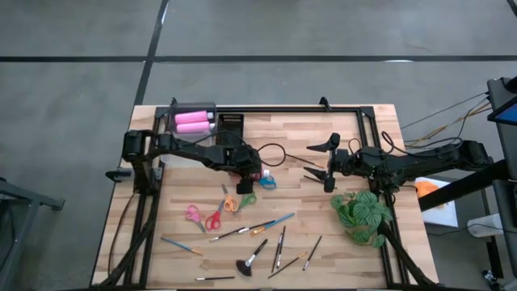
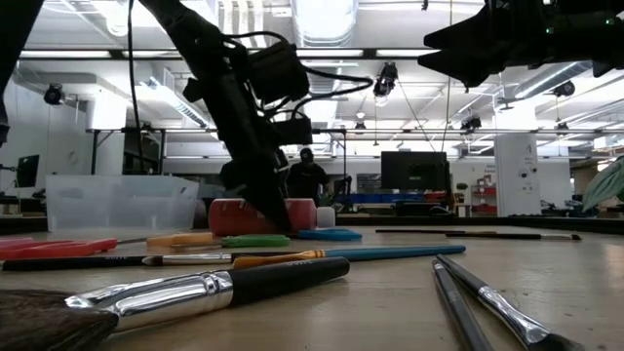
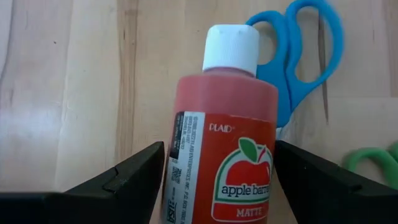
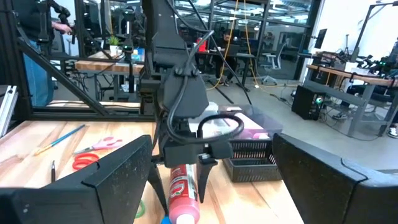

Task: Pick & Place Paint Supplies
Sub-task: Put the red bottle into the left black bin

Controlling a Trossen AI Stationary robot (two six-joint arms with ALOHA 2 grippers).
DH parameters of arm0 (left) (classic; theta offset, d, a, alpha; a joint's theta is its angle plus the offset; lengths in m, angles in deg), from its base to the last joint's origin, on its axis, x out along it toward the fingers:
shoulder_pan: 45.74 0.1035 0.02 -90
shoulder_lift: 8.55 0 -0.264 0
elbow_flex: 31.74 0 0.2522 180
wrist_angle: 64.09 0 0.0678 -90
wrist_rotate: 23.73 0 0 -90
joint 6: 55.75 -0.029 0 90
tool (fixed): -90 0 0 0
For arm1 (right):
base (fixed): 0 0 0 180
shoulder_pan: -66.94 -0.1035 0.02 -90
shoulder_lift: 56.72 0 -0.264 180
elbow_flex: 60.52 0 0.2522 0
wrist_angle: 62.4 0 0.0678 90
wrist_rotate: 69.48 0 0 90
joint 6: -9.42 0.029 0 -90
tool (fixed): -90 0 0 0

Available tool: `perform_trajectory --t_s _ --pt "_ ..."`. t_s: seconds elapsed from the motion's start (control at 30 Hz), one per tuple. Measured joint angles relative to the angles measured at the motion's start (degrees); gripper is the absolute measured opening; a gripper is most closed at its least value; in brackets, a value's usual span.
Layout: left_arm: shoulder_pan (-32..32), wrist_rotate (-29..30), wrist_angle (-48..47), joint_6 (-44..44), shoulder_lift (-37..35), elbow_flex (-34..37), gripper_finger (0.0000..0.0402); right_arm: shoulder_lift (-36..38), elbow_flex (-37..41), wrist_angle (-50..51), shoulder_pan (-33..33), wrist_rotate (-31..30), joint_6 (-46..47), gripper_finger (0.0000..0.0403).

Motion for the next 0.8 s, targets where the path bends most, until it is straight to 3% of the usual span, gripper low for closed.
perform_trajectory --t_s 0.17,0.5,0.8 --pt "0.00 0.00 0.17 0.02 -0.03 0.00 0.0286 0.00 0.00 0.01 0.00 0.00 -0.02 0.0331" --pt "0.11 0.00 0.20 0.25 -0.24 0.00 0.0195 0.04 0.00 0.03 0.00 -0.01 -0.02 0.0331" --pt "0.11 0.01 0.17 1.21 -0.40 0.00 0.0190 0.04 0.00 0.03 0.00 0.00 -0.02 0.0331"
